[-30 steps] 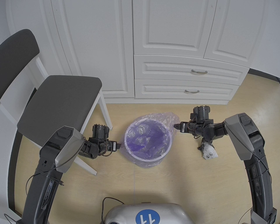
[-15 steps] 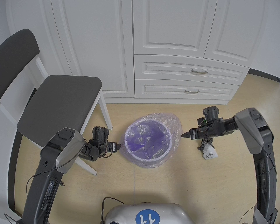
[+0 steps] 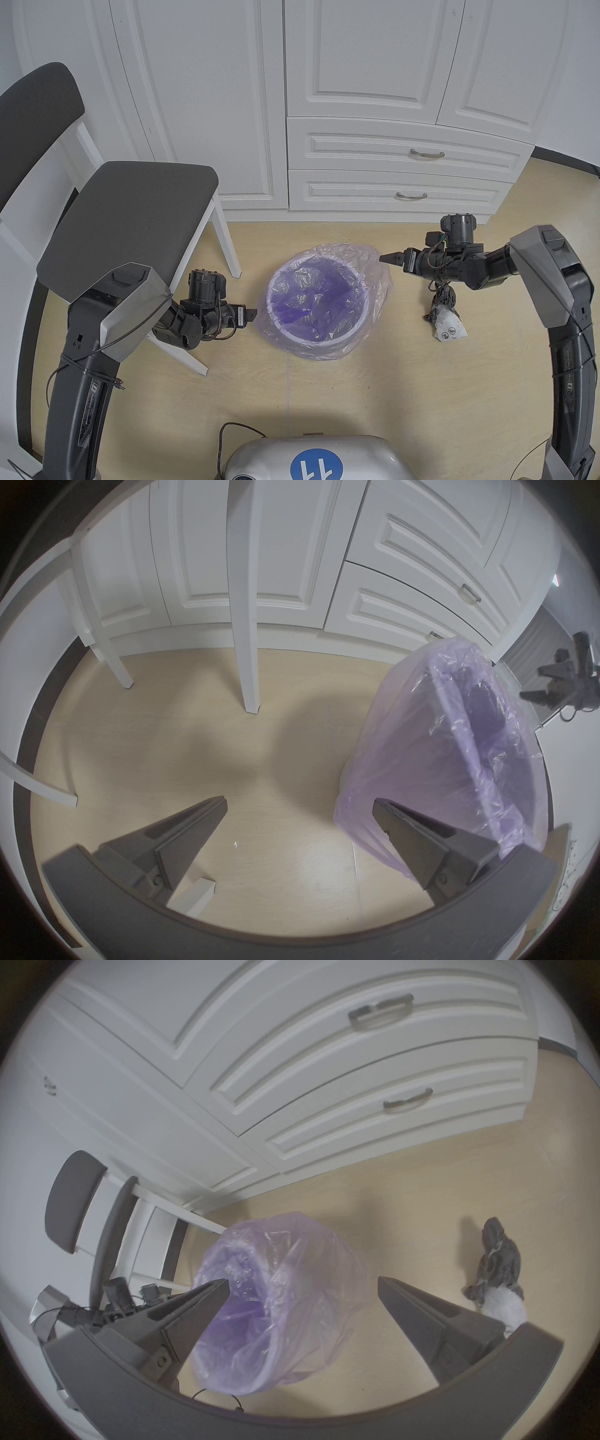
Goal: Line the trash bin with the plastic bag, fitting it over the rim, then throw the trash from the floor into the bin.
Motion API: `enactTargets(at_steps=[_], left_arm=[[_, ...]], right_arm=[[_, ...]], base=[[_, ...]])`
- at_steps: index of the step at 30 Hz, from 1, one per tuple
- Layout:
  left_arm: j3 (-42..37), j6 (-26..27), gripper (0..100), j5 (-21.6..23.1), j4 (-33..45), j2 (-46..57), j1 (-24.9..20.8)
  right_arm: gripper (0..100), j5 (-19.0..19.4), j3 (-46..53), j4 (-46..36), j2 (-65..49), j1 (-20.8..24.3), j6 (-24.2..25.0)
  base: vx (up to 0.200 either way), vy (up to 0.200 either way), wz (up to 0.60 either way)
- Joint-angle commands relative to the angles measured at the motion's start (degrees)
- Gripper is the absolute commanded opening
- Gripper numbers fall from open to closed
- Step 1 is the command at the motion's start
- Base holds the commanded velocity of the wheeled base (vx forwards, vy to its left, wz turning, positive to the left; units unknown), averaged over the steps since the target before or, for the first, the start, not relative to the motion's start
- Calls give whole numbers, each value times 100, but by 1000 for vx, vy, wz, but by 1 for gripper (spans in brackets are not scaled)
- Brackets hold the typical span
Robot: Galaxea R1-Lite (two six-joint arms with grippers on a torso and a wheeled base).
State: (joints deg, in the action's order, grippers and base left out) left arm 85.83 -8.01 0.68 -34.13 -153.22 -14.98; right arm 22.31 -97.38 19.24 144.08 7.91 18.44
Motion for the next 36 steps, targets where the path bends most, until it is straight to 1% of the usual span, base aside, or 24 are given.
enactTargets(at_steps=[1, 2, 3, 7, 10, 14, 17, 21, 24, 27, 28, 30, 33, 34, 35, 36], left_arm=[[-93, 10, 100, 28, -58, 152, -13], [-93, 10, 100, 28, -85, 152, -13], [-102, 10, 100, 28, -155, 144, -13], [-172, 1, 100, 20, -366, 91, -5], [-216, 1, 100, 20, -384, 29, -5], [-313, 10, 100, 11, -419, -6, 4], [-322, 45, 100, 20, -427, -85, 4], [-234, 256, 100, 28, -419, -252, 4], [-14, 274, 100, 11, -331, -340, 4], [461, 309, 100, -51, -164, -577, 48], [461, 309, 100, -51, -164, -577, 48], [979, 309, 100, -218, -129, -885, 83], [1665, 300, 100, -376, -111, -1280, 92], [1665, 300, 100, -376, -111, -1280, 92], [2192, 300, 100, -464, 74, -1553, 83], [2359, 300, 100, -525, 205, -1623, 83]], right_arm=[[100, -464, -1442, -139, 1562, 237, 318], [100, -675, -1721, -447, 1940, 246, 318], [100, -789, -1721, -526, 2133, 220, 256], [100, -772, -1721, -482, 2291, 255, -60], [100, -772, -1721, -517, 2449, 272, -280], [100, -842, -1721, -553, 2590, 193, -649], [100, -948, -1721, -561, 2590, 184, -658], [100, -956, -1721, -570, 2599, 211, -658], [100, -1000, -1721, -570, 2599, 228, -667], [100, -1132, -1721, -544, 2599, 228, -675], [100, -1132, -1721, -544, 2599, 228, -675], [100, -1238, -1721, -517, 2599, 237, -675], [100, -1247, -1721, -517, 2599, 237, -684], [100, -1247, -1721, -517, 2599, 237, -684], [100, -1247, -1721, -517, 2599, 246, -684], [100, -1247, -1721, -517, 2599, 237, -684]], base=[[0, 0, 0], [0, 0, 0], [0, 0, 0], [0, 0, 0], [0, 0, 0], [0, 0, 0], [0, 0, 0], [0, 0, 0], [0, 0, 0], [0, 0, 0], [0, 0, 0], [0, 0, 0], [0, 0, 0], [0, 0, 0], [0, 0, 0], [0, 0, 0]])
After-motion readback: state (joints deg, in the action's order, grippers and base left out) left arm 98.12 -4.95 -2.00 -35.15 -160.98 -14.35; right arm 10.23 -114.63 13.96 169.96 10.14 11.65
